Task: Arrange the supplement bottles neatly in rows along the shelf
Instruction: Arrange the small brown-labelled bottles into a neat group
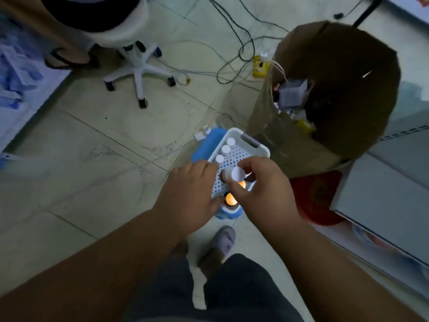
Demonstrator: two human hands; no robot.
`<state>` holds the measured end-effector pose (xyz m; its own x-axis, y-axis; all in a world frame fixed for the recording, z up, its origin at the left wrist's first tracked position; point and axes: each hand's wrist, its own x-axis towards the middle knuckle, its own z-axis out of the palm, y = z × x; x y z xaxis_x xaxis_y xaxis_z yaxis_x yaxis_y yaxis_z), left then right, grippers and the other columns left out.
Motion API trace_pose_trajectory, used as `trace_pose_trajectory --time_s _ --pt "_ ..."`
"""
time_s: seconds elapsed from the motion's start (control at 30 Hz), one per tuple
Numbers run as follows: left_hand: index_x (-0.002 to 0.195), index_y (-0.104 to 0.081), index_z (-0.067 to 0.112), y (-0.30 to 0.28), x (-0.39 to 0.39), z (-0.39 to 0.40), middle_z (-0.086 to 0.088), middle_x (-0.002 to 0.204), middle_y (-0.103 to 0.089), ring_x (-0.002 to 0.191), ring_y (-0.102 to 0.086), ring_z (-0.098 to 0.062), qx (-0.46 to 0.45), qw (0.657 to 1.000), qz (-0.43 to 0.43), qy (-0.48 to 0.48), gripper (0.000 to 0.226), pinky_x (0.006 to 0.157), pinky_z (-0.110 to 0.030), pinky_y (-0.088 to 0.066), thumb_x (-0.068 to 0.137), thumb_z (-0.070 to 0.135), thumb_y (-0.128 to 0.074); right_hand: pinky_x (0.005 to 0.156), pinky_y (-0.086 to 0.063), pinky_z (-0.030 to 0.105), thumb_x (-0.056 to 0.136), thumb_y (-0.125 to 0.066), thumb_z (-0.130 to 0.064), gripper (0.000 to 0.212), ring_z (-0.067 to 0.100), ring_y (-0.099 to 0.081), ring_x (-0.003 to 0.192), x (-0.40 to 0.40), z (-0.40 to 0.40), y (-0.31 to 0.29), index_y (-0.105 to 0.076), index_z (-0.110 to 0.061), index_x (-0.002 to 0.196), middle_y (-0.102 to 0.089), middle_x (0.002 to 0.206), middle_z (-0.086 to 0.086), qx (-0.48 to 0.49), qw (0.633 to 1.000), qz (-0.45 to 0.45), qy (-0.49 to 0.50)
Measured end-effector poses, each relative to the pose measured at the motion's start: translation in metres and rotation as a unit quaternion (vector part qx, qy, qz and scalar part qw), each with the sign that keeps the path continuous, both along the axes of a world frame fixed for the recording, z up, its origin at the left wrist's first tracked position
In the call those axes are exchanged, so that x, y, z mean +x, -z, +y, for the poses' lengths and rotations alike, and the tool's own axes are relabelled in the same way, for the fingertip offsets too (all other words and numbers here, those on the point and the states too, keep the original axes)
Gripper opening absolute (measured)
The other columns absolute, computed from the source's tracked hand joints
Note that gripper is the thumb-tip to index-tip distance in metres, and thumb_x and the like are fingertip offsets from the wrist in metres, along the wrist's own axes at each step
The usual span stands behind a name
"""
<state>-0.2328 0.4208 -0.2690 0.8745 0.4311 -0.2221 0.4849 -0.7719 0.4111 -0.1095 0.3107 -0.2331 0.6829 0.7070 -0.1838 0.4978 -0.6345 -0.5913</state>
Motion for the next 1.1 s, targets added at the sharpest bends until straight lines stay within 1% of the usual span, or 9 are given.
trace_pose_trajectory --time_s 0.13,0.3,0.37,0.47,0.6,0.7,0.83,0.93,1.1 --pt "0.117 -0.057 0.017 0.061 0.000 0.016 -0.004 0.105 -0.059 0.091 -0.057 -0.025 -0.018 1.000 0.003 -0.001 0.045 0.074 -0.043 -0.050 0.081 0.042 -0.070 0.076 -0.051 0.035 0.083 -0.068 -0.032 0.020 0.019 -0.060 0.088 0.003 0.024 0.086 -0.065 -0.019 0.099 -0.061 0.096 -0.001 -0.055 0.997 -0.009 0.046" --pt "0.115 -0.059 0.013 0.123 -0.005 0.022 -0.007 0.100 -0.060 0.089 -0.058 -0.028 -0.058 0.998 -0.006 -0.037 0.044 0.071 -0.048 -0.052 0.078 0.030 -0.076 0.077 -0.046 0.035 0.084 -0.064 -0.024 0.025 0.025 -0.055 0.097 0.005 0.049 0.185 -0.062 -0.014 0.108 -0.059 0.104 0.006 -0.130 0.990 -0.022 0.042" --pt "0.114 -0.059 0.013 0.138 -0.006 0.023 -0.007 0.100 -0.060 0.089 -0.057 -0.027 -0.061 0.997 -0.009 -0.044 0.043 0.072 -0.046 -0.052 0.078 0.030 -0.076 0.076 -0.047 0.039 0.085 -0.063 -0.023 0.026 0.028 -0.055 0.095 0.005 0.056 0.211 -0.062 -0.012 0.108 -0.059 0.102 0.009 -0.147 0.988 -0.040 0.036" --pt "0.115 -0.058 0.014 0.154 -0.007 0.024 -0.006 0.102 -0.060 0.091 -0.057 -0.026 -0.063 0.997 -0.017 -0.049 0.043 0.074 -0.046 -0.052 0.079 0.032 -0.074 0.069 -0.045 0.040 0.080 -0.067 -0.021 0.025 0.035 -0.056 0.086 0.003 0.063 0.238 -0.065 -0.007 0.100 -0.059 0.093 0.015 -0.150 0.984 -0.090 0.019" --pt "0.116 -0.059 0.014 0.164 -0.012 0.022 -0.007 0.103 -0.060 0.092 -0.056 -0.026 -0.069 0.996 -0.020 -0.050 0.043 0.075 -0.047 -0.052 0.080 0.033 -0.071 0.066 -0.030 0.034 0.087 -0.061 -0.025 0.024 0.034 -0.055 0.086 0.004 0.067 0.254 -0.063 -0.008 0.104 -0.059 0.093 0.013 -0.183 0.973 -0.139 0.005" --pt "0.117 -0.058 0.014 0.166 -0.018 0.021 -0.007 0.106 -0.060 0.095 -0.055 -0.026 -0.064 0.996 -0.018 -0.057 0.043 0.077 -0.045 -0.050 0.082 0.034 -0.071 0.068 -0.029 0.035 0.090 -0.057 -0.027 0.025 0.034 -0.057 0.090 0.006 0.069 0.255 -0.059 -0.010 0.108 -0.061 0.098 0.013 -0.196 0.969 -0.153 -0.006" --pt "0.122 -0.057 0.013 0.152 -0.026 0.022 -0.008 0.112 -0.060 0.099 -0.054 -0.028 -0.061 0.996 -0.012 -0.067 0.046 0.080 -0.043 -0.047 0.083 0.034 -0.071 0.075 -0.043 0.038 0.087 -0.060 -0.025 0.025 0.032 -0.058 0.092 0.002 0.059 0.232 -0.059 -0.010 0.108 -0.063 0.101 0.011 -0.165 0.979 -0.120 -0.005" --pt "0.122 -0.057 0.013 0.119 -0.033 0.023 -0.008 0.111 -0.060 0.100 -0.055 -0.029 -0.052 0.997 -0.007 -0.058 0.046 0.082 -0.044 -0.047 0.084 0.034 -0.071 0.080 -0.047 0.044 0.082 -0.065 -0.023 0.030 0.031 -0.059 0.093 -0.013 0.040 0.180 -0.061 -0.012 0.110 -0.063 0.102 0.010 -0.112 0.989 -0.098 -0.011" --pt "0.121 -0.059 0.012 0.038 -0.051 0.016 -0.011 0.108 -0.062 0.098 -0.058 -0.034 -0.024 1.000 0.002 0.002 0.044 0.081 -0.047 -0.051 0.083 0.031 -0.070 0.072 -0.049 0.044 0.075 -0.068 -0.024 0.034 0.032 -0.059 0.085 -0.053 0.004 0.062 -0.064 -0.011 0.105 -0.061 0.093 0.011 -0.033 0.993 -0.107 -0.026"
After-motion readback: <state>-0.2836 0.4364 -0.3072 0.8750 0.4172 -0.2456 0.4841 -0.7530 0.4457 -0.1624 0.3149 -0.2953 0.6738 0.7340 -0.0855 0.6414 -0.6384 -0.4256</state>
